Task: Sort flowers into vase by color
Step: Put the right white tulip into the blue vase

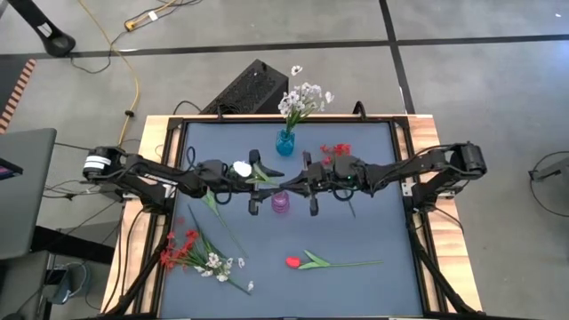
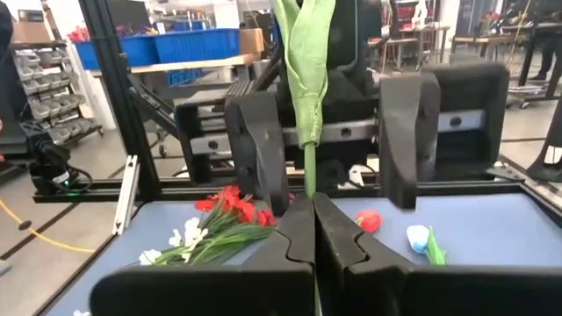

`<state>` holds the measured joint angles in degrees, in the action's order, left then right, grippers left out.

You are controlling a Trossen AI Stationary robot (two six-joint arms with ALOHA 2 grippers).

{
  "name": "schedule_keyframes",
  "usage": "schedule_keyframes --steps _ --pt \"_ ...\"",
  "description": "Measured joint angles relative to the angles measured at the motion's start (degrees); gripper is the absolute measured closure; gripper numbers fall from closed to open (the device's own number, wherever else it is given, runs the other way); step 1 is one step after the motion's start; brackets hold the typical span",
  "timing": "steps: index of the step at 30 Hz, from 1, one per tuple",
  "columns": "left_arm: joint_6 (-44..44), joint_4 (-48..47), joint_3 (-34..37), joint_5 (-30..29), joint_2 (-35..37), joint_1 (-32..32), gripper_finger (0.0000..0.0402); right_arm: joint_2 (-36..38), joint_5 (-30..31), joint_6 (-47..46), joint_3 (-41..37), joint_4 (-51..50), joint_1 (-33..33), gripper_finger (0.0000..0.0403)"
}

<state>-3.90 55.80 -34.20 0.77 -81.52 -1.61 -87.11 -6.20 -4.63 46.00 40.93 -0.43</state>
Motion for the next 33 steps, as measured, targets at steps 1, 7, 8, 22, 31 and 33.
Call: schedule_keyframes --steps 1,7,8,22,31,33 --pt "-0.24 0.66 0.0 0.02 0.0 0.0 0.0212 0.0 0.0 0.01 0.0 0.07 -0.04 0.0386" --pt "-2.95 2.64 0.02 1.58 0.24 0.0 0.0212 0.1 0.0 0.18 0.0 0.96 -0.48 0.0381" --pt "-3.15 2.92 0.02 1.6 0.29 0.0 0.0212 0.15 0.0 0.3 0.0 1.36 -0.53 0.0381" --pt "-2.76 5.7 0.07 3.91 0.31 0.02 0.0212 0.17 -0.02 0.64 0.0 4.17 -0.79 0.0383" --pt "-2.51 7.5 1.12 4.61 1.49 0.02 0.0212 0.2 -0.44 0.6 -0.02 5.0 -0.79 0.0383" --pt "-2.51 8.67 1.98 4.59 2.81 0.02 0.0212 0.45 -0.45 0.6 -0.05 4.92 -0.74 0.0383"
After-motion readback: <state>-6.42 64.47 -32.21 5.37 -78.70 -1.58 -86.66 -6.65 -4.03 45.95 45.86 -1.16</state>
